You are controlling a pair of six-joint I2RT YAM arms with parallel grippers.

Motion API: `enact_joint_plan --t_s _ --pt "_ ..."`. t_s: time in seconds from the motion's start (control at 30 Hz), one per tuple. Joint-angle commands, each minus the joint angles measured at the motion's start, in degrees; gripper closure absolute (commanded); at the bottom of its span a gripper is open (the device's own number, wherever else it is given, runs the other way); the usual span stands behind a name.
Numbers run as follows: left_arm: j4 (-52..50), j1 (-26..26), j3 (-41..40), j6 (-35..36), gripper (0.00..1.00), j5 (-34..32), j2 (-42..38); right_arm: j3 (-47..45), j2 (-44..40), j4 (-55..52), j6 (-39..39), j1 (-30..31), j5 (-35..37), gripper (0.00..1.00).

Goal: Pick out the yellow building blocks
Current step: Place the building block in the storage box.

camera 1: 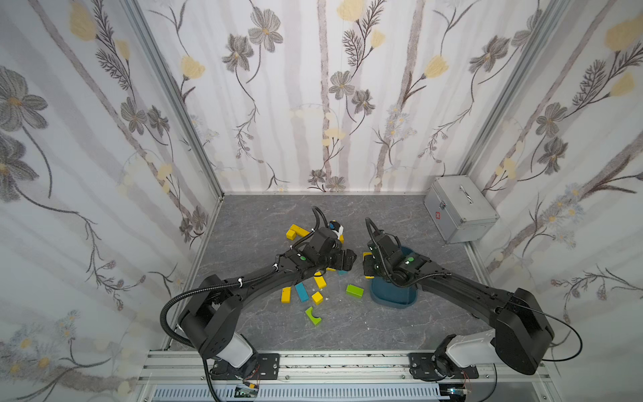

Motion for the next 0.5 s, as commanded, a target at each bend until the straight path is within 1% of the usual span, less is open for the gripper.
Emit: enact_joint_plan --t_s 0.0,0.27,0.47 --pt "0.0 -0.4 2.7 -1.5 0.12 2.8 2.9 -1.6 -1.1 2.0 0.8 -1.5 0.6 0.73" --pt "-1.9 -1.7 10.7 -2.1 0.13 6.2 10.3 -5.6 -3.5 3.0 0.4 -6.9 -0.9 0.72" --pt "-2.8 -2.2 14.8 -2.3 0.14 7.9 13.5 -7.4 -3.7 4.3 0.0 -10.0 -3.0 0.72"
